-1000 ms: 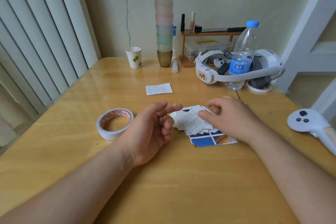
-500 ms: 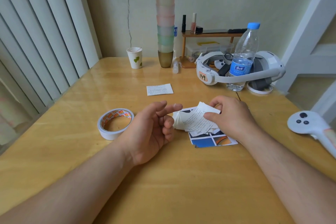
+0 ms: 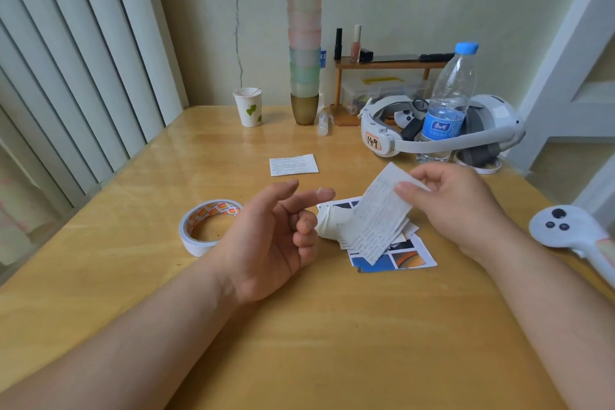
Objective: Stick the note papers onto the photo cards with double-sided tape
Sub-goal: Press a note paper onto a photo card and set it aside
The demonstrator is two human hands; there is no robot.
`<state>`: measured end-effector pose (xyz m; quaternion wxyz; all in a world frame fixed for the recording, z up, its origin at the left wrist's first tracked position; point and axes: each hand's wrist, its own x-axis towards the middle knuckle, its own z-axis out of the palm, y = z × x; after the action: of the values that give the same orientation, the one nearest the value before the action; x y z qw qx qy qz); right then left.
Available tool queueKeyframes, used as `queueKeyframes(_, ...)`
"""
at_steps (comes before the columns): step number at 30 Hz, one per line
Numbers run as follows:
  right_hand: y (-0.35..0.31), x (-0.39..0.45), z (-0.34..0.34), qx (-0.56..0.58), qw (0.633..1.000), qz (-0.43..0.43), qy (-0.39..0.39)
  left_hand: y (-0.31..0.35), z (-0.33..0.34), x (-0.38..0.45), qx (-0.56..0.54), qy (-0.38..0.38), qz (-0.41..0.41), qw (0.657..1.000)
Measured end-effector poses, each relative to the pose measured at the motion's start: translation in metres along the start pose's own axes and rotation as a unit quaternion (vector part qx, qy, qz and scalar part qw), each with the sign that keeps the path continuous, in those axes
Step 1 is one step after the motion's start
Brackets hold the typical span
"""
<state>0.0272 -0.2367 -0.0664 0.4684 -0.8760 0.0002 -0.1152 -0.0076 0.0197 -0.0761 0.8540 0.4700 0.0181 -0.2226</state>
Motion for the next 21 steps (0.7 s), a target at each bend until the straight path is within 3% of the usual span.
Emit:
queueKeyframes(3,-0.013,-0.008,0.001,0.176,0.982,-0.056,0.035,0.004,0.002,-0.005,-0.073,-0.021,-0.018,0.997)
queueKeyframes(6,-0.027,-0.018,0.008,0.265,0.959,-0.092,0.035,0.005,0.004,-0.009,-0.134,-0.043,-0.045,0.989)
queueKeyframes(9,-0.037,-0.026,0.015,0.394,0.919,-0.011,0.025,0.004,0.005,-0.010,-0.153,-0.047,-0.062,0.985)
queueKeyframes(13,-0.044,-0.028,0.011,0.558,0.825,0.068,-0.058,0.004,0.004,-0.009,-0.136,-0.040,-0.064,0.988)
queueKeyframes(16,-0.044,-0.027,0.008,0.532,0.841,0.068,-0.072,0.003,0.005,-0.009,-0.112,-0.034,-0.060,0.991)
queueKeyframes(21,-0.034,-0.030,0.008,0.454,0.856,0.004,-0.248,0.001,0.005,-0.009,-0.102,-0.059,-0.063,0.991)
